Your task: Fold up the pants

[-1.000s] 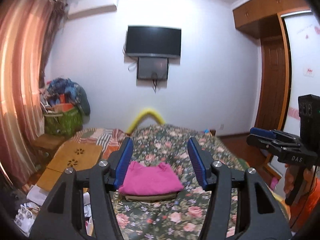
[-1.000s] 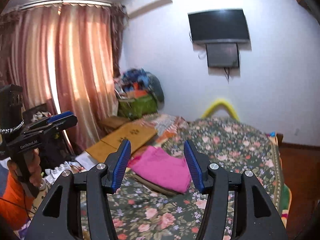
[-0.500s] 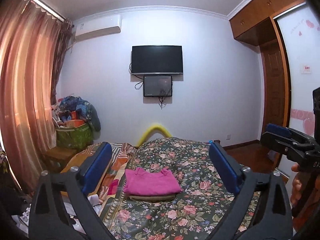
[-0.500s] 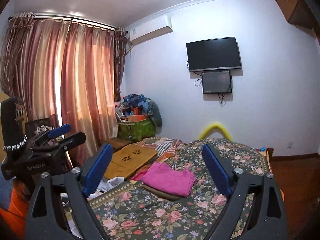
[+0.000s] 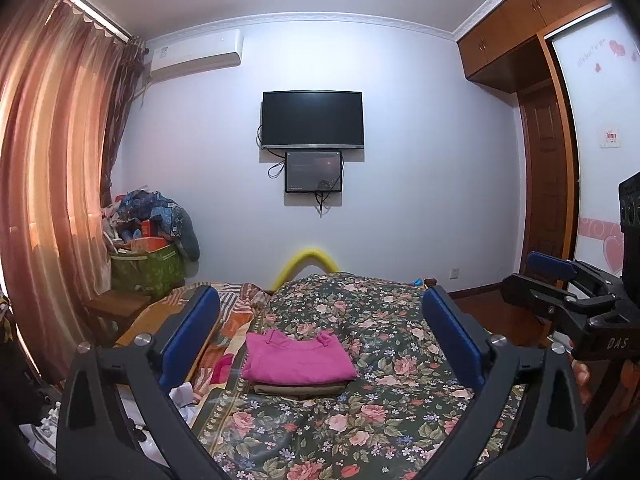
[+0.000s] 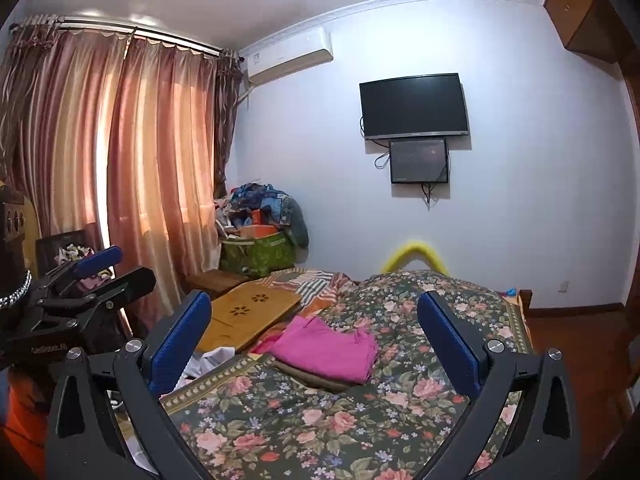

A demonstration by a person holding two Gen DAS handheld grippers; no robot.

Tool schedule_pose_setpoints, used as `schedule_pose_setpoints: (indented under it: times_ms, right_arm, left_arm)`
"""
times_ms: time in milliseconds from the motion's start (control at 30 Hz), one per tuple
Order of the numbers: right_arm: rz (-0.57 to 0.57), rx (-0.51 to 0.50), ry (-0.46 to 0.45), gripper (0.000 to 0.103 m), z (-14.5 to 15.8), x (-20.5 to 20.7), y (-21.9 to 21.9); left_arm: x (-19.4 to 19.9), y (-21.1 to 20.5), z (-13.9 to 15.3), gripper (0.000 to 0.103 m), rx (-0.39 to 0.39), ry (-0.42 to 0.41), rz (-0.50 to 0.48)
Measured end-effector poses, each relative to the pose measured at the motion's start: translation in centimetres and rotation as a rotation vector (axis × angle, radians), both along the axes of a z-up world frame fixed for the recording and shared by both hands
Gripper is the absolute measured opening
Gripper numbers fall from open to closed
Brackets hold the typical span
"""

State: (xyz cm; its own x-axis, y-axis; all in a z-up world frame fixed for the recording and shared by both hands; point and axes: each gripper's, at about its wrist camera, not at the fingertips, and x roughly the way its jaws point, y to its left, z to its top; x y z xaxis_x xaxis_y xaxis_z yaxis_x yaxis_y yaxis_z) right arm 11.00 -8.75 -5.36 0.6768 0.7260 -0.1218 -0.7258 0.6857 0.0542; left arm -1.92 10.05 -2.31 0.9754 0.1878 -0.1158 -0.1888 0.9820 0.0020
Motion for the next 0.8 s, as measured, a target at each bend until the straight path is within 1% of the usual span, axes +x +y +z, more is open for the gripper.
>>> schedule_pose_setpoints:
  times_ms: [267,800]
  right_arm:
    - [-0.007,-0.001,0.005,0.103,-0.5,-0.32,-0.43]
    - [-0.008,-0.005,0.004,0.103,-0.4,-0.54,-0.6]
  left_arm:
    - [0.48,0.27,-0.34,0.102,-0.008,0.01,-0.002]
    - [0.79,0.1,-0.32,0.103,-0.011,0.012,-0.003]
